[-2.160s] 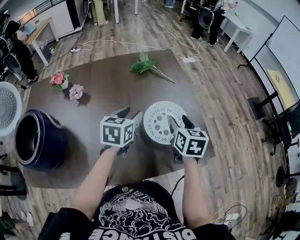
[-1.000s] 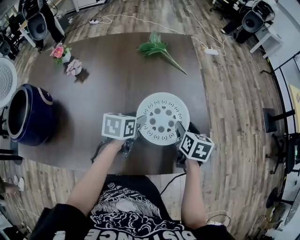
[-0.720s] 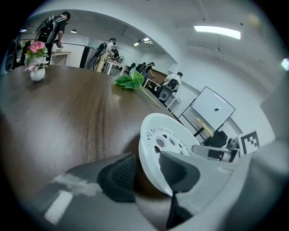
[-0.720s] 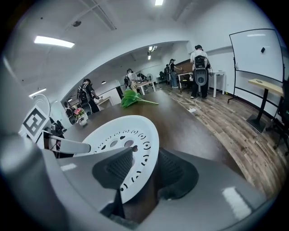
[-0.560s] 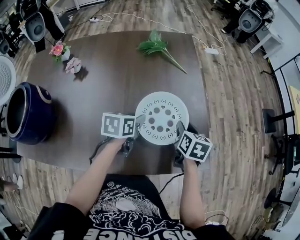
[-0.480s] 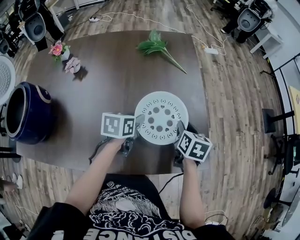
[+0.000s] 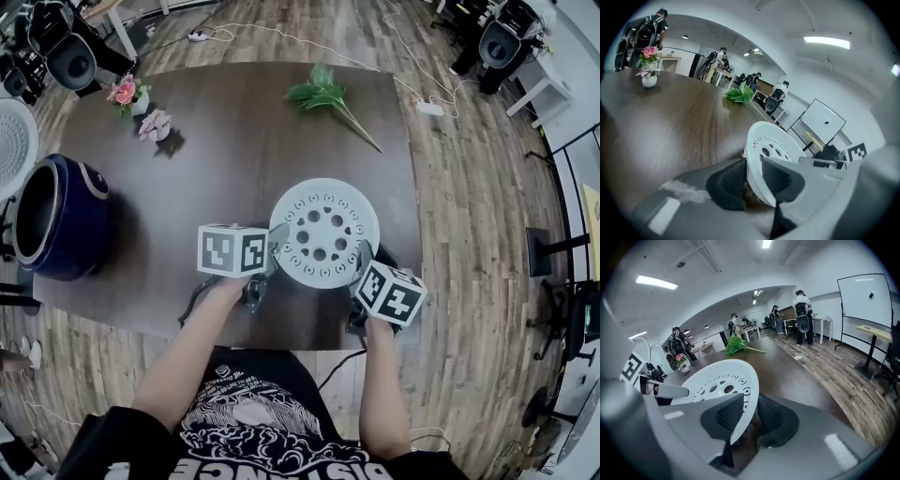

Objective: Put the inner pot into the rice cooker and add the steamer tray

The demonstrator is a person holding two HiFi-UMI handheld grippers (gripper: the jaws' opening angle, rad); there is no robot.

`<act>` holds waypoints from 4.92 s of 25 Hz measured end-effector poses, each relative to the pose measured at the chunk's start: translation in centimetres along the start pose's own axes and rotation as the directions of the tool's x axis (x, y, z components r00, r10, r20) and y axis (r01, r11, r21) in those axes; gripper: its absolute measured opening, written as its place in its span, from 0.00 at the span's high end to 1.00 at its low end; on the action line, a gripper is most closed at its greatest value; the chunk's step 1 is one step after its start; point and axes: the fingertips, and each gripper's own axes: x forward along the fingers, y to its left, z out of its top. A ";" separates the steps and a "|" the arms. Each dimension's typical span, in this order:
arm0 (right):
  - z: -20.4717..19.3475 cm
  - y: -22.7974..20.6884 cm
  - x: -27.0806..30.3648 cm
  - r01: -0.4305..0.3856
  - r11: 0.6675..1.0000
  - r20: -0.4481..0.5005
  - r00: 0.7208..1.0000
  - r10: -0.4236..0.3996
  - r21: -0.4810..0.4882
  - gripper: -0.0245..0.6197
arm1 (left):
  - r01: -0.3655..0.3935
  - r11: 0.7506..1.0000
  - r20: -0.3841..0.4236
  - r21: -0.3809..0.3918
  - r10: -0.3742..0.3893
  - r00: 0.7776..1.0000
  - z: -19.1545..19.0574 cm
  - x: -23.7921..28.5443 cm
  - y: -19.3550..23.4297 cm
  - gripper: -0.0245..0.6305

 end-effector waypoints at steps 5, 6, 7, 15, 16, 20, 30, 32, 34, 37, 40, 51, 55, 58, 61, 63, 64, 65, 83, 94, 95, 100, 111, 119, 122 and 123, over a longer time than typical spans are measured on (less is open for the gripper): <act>1.8 2.7 0.4 -0.041 0.998 0.026 0.999 0.042 -0.039 0.82 | -0.028 0.999 0.061 -0.026 0.030 0.998 1.4 -1.9 1.5 0.80; 2.2 3.4 0.5 -0.051 0.998 0.032 0.998 0.052 -0.048 0.82 | -0.035 0.999 0.075 -0.032 0.037 0.996 1.7 -2.4 1.9 0.81; 2.5 4.1 0.6 -0.060 0.996 0.037 0.997 0.063 -0.059 0.83 | -0.042 0.998 0.092 -0.038 0.045 0.995 2.1 -3.0 2.3 0.81; 5.5 10.6 1.9 -0.140 0.978 0.064 0.986 0.151 -0.157 0.82 | -0.102 0.989 0.207 -0.106 0.122 0.971 4.7 -7.7 6.2 0.82; 5.8 11.5 2.0 -0.150 0.974 0.066 0.984 0.163 -0.169 0.83 | -0.109 0.987 0.220 -0.115 0.133 0.966 5.0 -8.4 6.7 0.82; 7.3 15.0 2.3 -0.193 0.956 0.075 0.974 0.214 -0.222 0.83 | -0.133 0.982 0.285 -0.136 0.167 0.944 6.5 -11.2 8.2 0.83; 9.3 24.9 2.3 -0.299 0.899 0.072 0.938 0.338 -0.321 0.82 | -0.214 0.960 0.394 -0.182 0.271 0.878 8.9 -19.6 12.5 0.83; 9.5 28.2 2.1 -0.327 0.878 0.069 0.926 0.372 -0.349 0.82 | -0.238 0.952 0.417 -0.195 0.300 0.858 9.2 -22.3 14.2 0.83; 9.6 31.7 1.9 -0.346 0.861 0.066 0.916 0.397 -0.371 0.82 | -0.251 0.945 0.437 -0.207 0.320 0.841 9.5 -25.2 15.9 0.83; 9.7 34.9 1.6 -0.380 0.834 0.056 0.898 0.436 -0.400 0.82 | -0.276 0.932 0.460 -0.234 0.356 0.814 9.5 -28.0 17.2 0.83; 10.1 36.0 1.5 -0.412 0.806 0.049 0.879 0.475 -0.425 0.82 | -0.306 0.918 0.484 -0.254 0.394 0.781 9.6 -29.2 17.2 0.84; 11.0 43.8 0.0 -0.486 0.727 0.042 0.817 0.574 -0.485 0.82 | -0.367 0.880 0.537 -0.301 0.474 0.697 10.0 -36.1 19.5 0.84; 11.6 47.0 -0.8 -0.506 0.699 0.047 0.793 0.608 -0.505 0.83 | -0.398 0.867 0.558 -0.299 0.497 0.664 10.7 -38.9 20.3 0.84; 11.6 49.6 -1.2 -0.524 0.679 0.045 0.774 0.632 -0.515 0.83 | -0.414 0.858 0.570 -0.304 0.512 0.642 10.8 -41.2 21.3 0.84; 10.9 52.1 -1.8 -0.546 0.654 0.038 0.752 0.658 -0.523 0.83 | -0.432 0.845 0.579 -0.315 0.531 0.618 10.4 -43.6 22.3 0.84; 10.6 53.7 -2.3 -0.562 0.638 0.032 0.737 0.675 -0.527 0.82 | -0.440 0.837 0.586 -0.325 0.543 0.601 10.2 -45.2 22.9 0.84; 10.5 54.5 -2.5 -0.569 0.629 0.028 0.729 0.683 -0.529 0.82 | -0.443 0.833 0.590 -0.331 0.549 0.592 10.2 -46.0 23.1 0.84; 10.5 55.4 -2.7 -0.575 0.622 0.025 0.723 0.690 -0.531 0.82 | -0.445 0.830 0.593 -0.337 0.554 0.584 10.3 -46.8 23.4 0.84; 4.8 71.1 -4.1 -0.641 0.544 -0.055 0.673 0.738 -0.542 0.81 | -0.461 0.784 0.599 -0.417 0.618 0.509 7.4 -59.8 32.9 0.84; 3.6 72.5 -1.5 -0.637 0.558 -0.073 0.691 0.719 -0.532 0.81 | -0.433 0.796 0.598 -0.423 0.604 0.527 7.6 -59.1 36.4 0.84; 3.5 72.5 -1.3 -0.635 0.561 -0.076 0.696 0.714 -0.531 0.81 | -0.430 0.798 0.593 -0.423 0.603 0.534 7.6 -58.9 36.6 0.84; 2.8 72.9 0.1 -0.623 0.574 -0.107 0.722 0.684 -0.532 0.81 | -0.444 0.791 0.561 -0.422 0.612 0.557 7.4 -58.4 38.0 0.84; 2.5 73.2 1.2 -0.577 0.569 -0.105 0.751 0.652 -0.586 0.79 | -0.483 0.774 0.541 -0.408 0.632 0.555 7.4 -57.7 39.1 0.83; 2.3 73.1 1.7 -0.570 0.564 -0.109 0.755 0.646 -0.598 0.78 | -0.520 0.756 0.528 -0.397 0.652 0.544 7.2 -56.9 39.5 0.81; 2.4 73.3 1.9 -0.564 0.559 -0.114 0.758 0.642 -0.608 0.78 | -0.527 0.753 0.523 -0.393 0.655 0.545 7.4 -56.8 39.7 0.80; 2.4 73.3 1.9 -0.560 0.557 -0.114 0.761 0.639 -0.613 0.78 | -0.531 0.752 0.521 -0.390 0.656 0.547 7.4 -56.8 39.8 0.80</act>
